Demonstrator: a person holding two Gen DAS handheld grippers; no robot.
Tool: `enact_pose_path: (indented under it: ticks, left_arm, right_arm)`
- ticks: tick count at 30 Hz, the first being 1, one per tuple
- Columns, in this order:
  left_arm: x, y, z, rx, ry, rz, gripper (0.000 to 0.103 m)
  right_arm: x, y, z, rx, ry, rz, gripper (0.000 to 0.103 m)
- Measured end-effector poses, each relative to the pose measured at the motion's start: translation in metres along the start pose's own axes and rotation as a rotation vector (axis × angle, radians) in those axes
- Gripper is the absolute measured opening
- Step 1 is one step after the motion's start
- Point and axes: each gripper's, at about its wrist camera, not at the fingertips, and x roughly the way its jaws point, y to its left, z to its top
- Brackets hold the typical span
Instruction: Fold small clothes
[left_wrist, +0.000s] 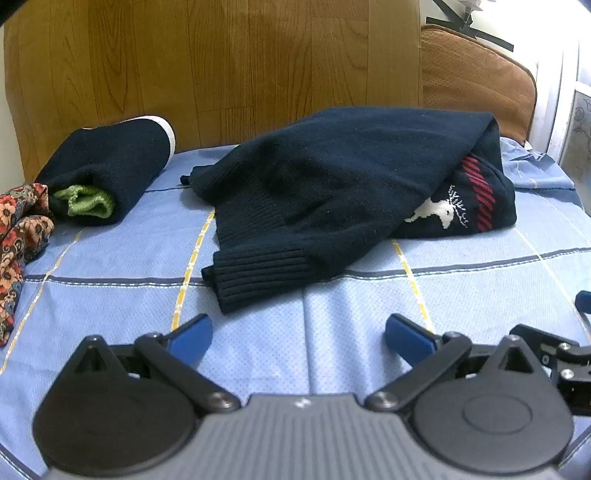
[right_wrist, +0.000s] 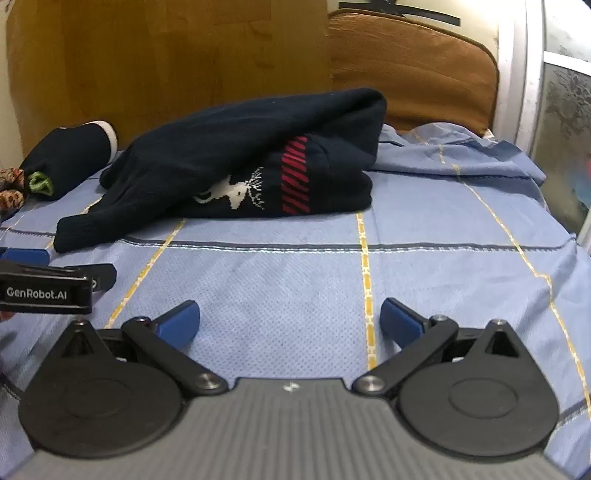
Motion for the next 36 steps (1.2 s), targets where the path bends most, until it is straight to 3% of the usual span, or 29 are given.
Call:
enact_pose_path:
  ticks: [4,11,36]
  left_arm:
    - [0.0,0.0,0.0,0.001,-0.005,0.001,0.103]
    - [-0.002,-0.002,0.001,0.001,-0.002,0.007,0.103]
    - [0.0,-0.001,0.0,0.004,0.003,0.007,0.103]
  right_arm:
    - [-0.001,-0.011,-0.002,-0.003,-0.012,0.017,0.103]
    - [-0.001,-0.027,-0.001,0.133,-0.066,0.114,0.103]
    - [-0.003,-0.026,-0.001,0.123,-0.067,0.129,0.103]
